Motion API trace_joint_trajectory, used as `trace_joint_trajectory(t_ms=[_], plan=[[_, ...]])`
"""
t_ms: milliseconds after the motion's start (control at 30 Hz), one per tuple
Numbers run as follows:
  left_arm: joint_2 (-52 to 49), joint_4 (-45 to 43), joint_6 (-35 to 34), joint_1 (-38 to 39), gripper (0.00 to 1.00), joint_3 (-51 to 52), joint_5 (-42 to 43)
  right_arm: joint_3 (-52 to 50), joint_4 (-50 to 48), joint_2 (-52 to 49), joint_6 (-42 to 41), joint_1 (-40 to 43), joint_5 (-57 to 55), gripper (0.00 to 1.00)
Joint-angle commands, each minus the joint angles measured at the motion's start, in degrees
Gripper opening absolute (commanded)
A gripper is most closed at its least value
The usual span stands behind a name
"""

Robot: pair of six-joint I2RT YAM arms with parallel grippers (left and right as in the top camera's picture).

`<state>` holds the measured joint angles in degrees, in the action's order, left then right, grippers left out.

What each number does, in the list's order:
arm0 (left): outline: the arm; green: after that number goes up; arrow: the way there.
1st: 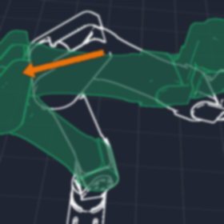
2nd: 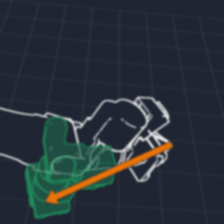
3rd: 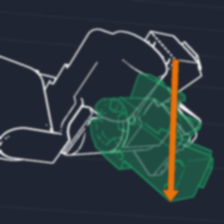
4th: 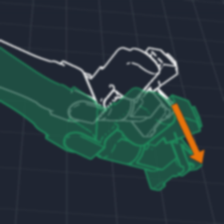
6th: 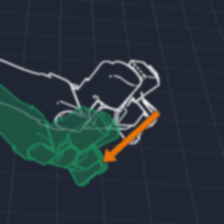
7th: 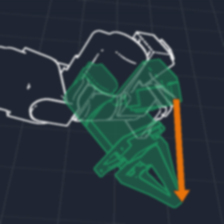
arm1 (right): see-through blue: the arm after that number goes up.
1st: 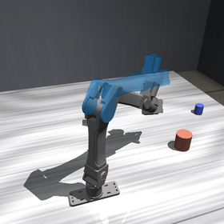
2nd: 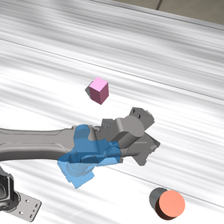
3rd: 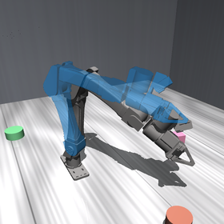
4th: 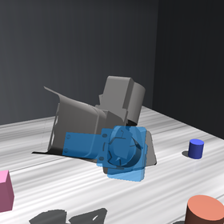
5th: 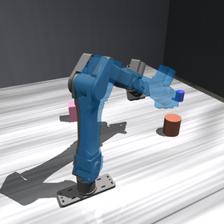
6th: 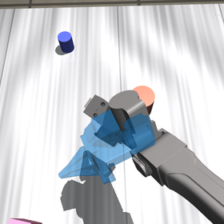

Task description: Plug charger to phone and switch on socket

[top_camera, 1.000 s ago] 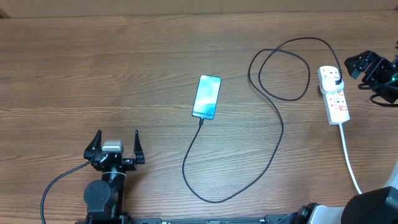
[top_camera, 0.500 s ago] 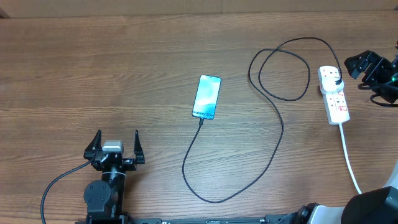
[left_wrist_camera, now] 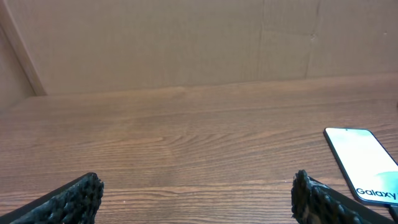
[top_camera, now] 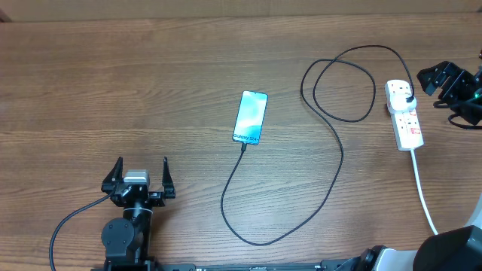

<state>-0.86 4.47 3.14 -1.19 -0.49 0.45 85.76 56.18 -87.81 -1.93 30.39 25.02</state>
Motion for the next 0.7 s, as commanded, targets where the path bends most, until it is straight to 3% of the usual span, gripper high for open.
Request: trace_joint_trajectory(t_ms=[0, 667], plan=[[0.6, 0.0, -0.1, -0.4, 1.0, 0.2, 0.6, -0.2, -0.3, 0.0, -0.2, 0.3, -0.6, 1.0], [0.6, 0.0, -0.1, -0.4, 1.0, 0.2, 0.6, -0.2, -0.5, 0.0, -0.2, 0.3, -2.5, 1.0]])
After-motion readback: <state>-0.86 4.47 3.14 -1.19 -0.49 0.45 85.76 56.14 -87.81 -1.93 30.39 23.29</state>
